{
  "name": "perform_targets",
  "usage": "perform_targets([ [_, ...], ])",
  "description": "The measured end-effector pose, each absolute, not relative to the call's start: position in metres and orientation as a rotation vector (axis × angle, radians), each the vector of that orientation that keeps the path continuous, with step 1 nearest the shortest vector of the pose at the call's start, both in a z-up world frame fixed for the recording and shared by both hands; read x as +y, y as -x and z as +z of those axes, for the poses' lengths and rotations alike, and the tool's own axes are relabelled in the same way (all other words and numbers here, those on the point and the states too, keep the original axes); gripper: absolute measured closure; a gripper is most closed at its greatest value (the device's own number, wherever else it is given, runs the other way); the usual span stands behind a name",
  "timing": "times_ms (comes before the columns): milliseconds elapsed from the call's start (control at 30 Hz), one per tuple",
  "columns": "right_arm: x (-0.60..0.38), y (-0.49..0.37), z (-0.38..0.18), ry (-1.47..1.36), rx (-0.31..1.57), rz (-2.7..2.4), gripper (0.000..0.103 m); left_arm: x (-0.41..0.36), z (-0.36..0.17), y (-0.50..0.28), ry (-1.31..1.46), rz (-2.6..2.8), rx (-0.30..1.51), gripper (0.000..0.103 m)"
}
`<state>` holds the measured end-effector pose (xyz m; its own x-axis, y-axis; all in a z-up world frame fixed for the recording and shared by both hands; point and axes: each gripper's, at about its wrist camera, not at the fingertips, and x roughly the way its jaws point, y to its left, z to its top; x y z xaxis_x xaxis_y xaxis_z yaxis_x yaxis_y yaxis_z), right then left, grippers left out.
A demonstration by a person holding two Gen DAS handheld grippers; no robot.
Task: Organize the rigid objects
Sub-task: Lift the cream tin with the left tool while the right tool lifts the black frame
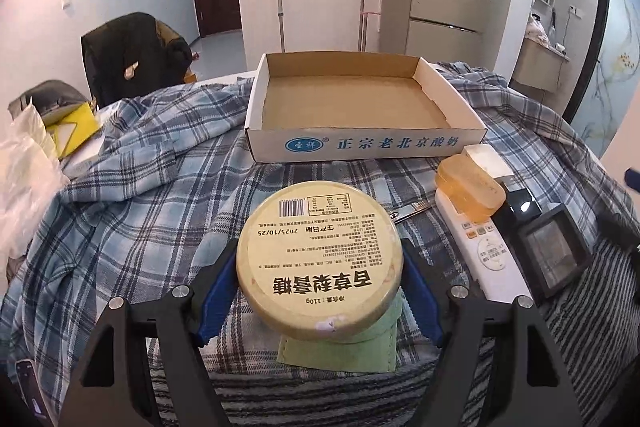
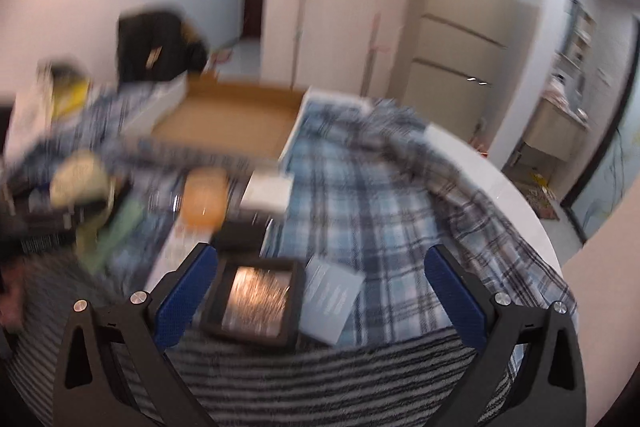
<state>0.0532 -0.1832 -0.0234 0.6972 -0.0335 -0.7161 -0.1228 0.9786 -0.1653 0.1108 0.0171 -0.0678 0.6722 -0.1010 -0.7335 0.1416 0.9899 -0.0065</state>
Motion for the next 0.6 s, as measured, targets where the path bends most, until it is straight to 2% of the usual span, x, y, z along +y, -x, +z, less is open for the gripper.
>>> perform_targets([
  [233, -0.161, -0.057, -0.040, 0.240, 0.856, 0.071, 0.005, 0.020, -0.050, -0.087, -0.051, -0.092, 0.663, 0.026],
  [367, -0.154, -0.062, -0.048, 0.233, 0.867, 0.047, 0.016, 0.027, -0.038, -0.077, -0.004, -0.083, 0.582, 0.026],
  [600, -0.146, -0.067, -0.055, 0.228, 0.914, 0.055, 0.016, 0.029, -0.026, -0.064, -0.006, -0.057, 0.465, 0.026],
])
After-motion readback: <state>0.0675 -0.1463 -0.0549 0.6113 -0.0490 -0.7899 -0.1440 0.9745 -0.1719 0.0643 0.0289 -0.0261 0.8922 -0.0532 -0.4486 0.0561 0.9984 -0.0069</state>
